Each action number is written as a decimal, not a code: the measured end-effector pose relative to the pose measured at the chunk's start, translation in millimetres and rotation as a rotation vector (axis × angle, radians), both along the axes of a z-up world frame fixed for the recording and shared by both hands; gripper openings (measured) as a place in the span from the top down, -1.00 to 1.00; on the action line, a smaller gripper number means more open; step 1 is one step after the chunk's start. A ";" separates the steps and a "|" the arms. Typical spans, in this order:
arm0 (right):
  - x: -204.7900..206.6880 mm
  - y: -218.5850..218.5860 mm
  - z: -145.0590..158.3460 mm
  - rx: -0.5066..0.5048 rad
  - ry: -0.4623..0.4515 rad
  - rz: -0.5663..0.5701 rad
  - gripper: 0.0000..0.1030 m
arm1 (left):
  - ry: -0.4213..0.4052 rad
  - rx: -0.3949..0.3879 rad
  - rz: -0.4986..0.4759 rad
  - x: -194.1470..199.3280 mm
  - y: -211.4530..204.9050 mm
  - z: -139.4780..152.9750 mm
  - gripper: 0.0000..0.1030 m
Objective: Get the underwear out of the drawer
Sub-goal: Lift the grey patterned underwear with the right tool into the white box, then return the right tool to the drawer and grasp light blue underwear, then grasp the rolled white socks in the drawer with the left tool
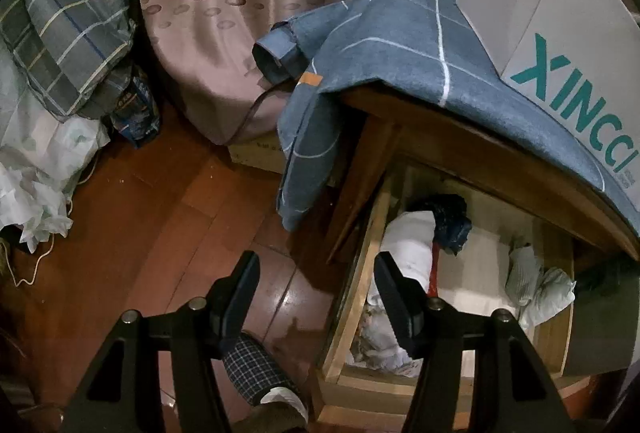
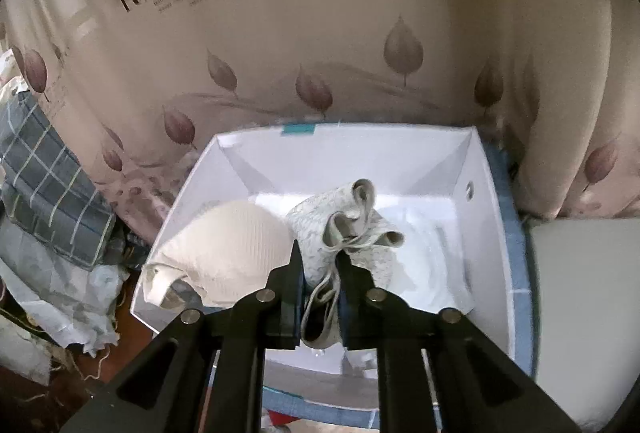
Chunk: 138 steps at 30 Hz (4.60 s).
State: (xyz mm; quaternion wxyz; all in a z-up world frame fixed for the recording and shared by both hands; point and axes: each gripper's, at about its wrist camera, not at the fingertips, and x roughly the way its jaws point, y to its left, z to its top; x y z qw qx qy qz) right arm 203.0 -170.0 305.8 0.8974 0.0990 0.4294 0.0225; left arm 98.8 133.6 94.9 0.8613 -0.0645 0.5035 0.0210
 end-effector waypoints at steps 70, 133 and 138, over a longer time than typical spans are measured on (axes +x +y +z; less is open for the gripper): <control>-119.8 -5.1 -310.0 -0.626 0.438 0.475 -0.16 | 0.092 0.000 -0.057 4.9 -19.6 -19.3 -0.18; -143.1 -27.6 -282.1 0.101 0.472 0.067 -0.03 | 0.222 0.054 -0.202 35.3 -88.0 -57.0 -0.18; -143.5 -33.3 -281.1 0.127 0.463 0.057 -0.03 | 0.241 0.061 -0.225 46.3 -98.1 -65.9 -0.18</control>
